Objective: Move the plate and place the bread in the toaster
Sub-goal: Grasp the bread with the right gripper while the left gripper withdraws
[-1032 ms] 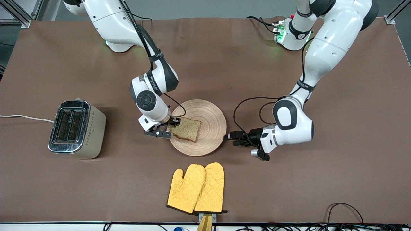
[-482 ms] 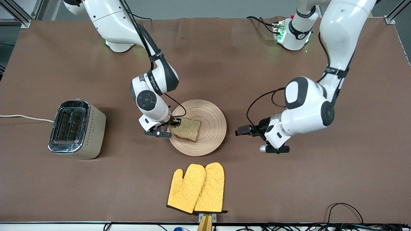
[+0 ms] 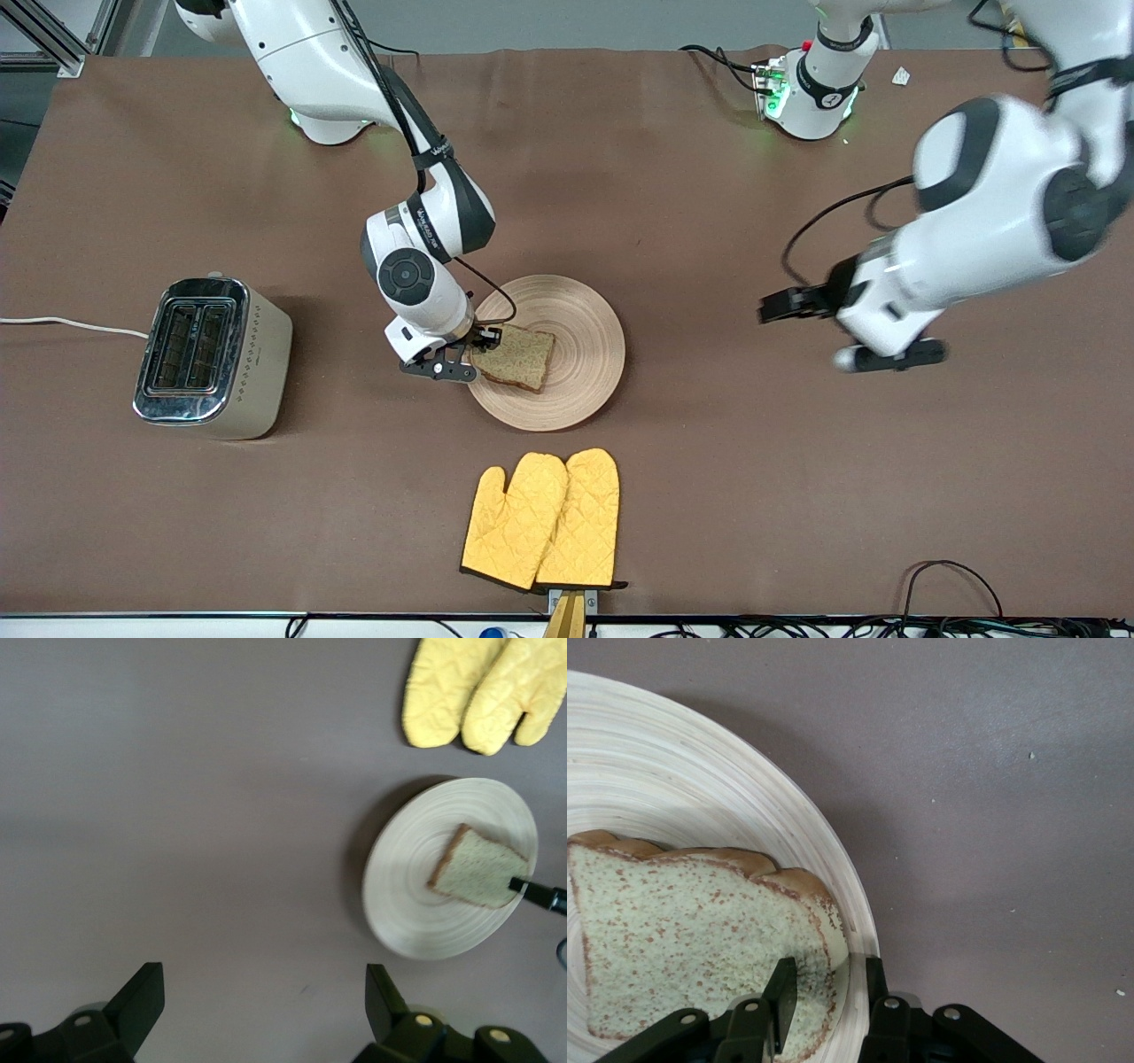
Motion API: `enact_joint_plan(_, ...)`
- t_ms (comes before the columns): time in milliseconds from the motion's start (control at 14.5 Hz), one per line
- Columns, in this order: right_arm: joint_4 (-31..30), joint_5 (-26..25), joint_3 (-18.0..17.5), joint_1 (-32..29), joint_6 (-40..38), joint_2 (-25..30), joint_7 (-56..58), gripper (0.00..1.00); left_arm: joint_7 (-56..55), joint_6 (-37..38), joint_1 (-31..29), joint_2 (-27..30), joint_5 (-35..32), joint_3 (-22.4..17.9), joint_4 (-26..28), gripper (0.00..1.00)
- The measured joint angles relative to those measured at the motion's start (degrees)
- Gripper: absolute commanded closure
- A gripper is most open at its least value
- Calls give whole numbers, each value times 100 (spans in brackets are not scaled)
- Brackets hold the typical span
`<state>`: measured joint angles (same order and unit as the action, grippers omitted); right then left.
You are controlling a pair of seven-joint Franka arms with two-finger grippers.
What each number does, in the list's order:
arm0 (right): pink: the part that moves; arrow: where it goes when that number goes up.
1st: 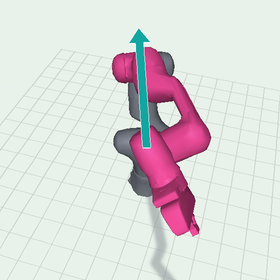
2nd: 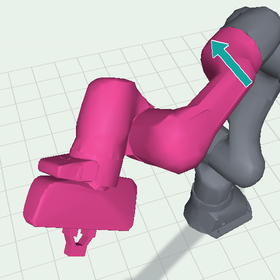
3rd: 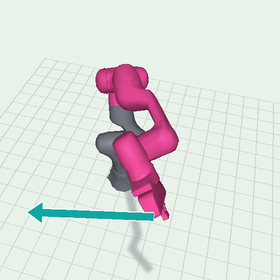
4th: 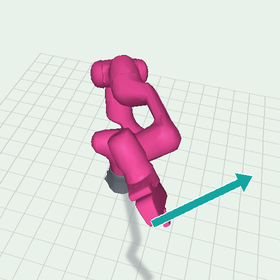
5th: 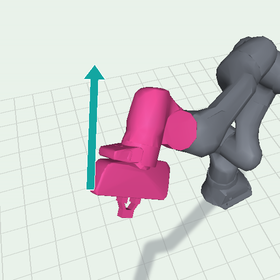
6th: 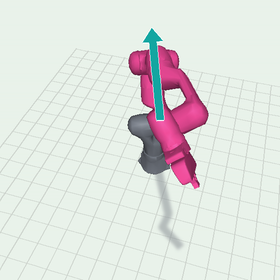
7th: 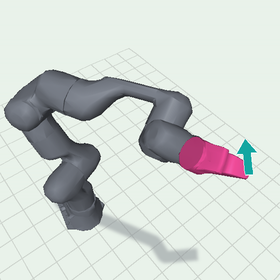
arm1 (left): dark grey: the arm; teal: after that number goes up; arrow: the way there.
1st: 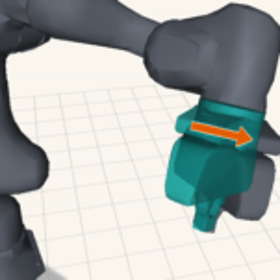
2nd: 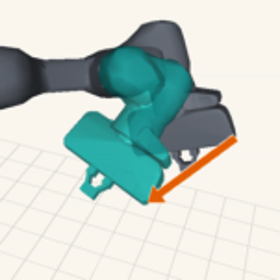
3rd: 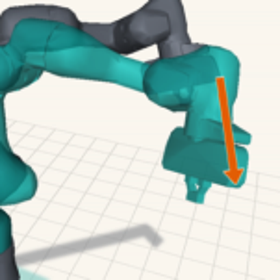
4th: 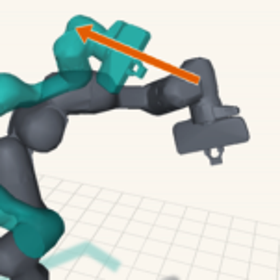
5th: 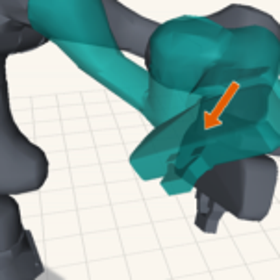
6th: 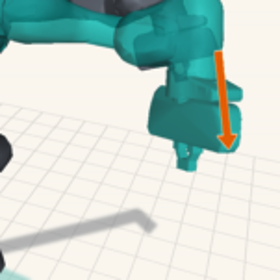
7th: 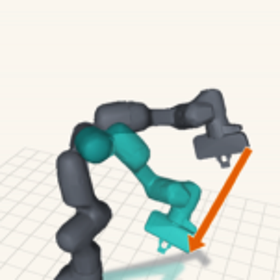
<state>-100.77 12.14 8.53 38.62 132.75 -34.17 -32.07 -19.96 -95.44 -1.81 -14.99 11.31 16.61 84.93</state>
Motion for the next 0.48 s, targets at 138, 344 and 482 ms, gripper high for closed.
enact_joint_plan(138, 16, 0, 0, 2, 10, -35, -33, 63, 217, 781, -291, 102, -359, -10, -440, 0)
enact_joint_plan(344, 57, 1, -5, 34, 9, -57, -66, 66, 710, 1426, -569, 228, -815, -18, -794, 0)
enact_joint_plan(482, 76, 1, -6, 58, 10, -78, -132, 74, 1193, 1559, -679, 478, -1269, -21, -879, 0)
